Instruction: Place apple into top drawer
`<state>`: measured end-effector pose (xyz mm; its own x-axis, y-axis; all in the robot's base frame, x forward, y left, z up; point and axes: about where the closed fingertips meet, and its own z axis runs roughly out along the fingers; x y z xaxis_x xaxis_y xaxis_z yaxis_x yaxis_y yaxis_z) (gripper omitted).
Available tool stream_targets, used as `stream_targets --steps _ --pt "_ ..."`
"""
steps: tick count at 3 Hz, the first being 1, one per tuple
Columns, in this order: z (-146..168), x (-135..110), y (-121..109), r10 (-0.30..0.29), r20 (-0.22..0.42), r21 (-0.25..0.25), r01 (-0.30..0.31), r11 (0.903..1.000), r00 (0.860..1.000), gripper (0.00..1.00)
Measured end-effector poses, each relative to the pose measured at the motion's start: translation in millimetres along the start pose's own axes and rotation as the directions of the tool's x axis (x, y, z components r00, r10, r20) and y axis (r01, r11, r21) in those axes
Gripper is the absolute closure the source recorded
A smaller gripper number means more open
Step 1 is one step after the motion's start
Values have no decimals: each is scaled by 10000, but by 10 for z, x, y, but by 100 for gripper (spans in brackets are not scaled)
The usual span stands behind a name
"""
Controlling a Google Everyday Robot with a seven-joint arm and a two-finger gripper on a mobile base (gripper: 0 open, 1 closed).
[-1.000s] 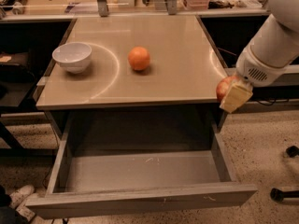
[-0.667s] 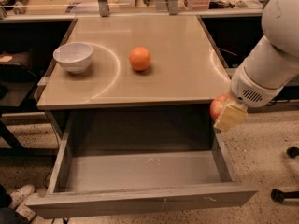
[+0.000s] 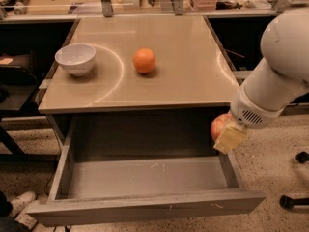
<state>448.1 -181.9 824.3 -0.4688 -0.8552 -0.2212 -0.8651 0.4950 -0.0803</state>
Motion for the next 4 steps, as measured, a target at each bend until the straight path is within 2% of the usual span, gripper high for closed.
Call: stream_targets --steps 1,2,3,4 --pt "507 -174 417 -42 91 -819 50 9966 9999 100" --pt "1001 -366 732 -50 212 -1803 87 9836 9998 100" --pt "1040 -366 747 -46 210 -1861 84 9825 9998 100" --pt "1146 -404 768 114 298 -1675 -63 9859 9995 100"
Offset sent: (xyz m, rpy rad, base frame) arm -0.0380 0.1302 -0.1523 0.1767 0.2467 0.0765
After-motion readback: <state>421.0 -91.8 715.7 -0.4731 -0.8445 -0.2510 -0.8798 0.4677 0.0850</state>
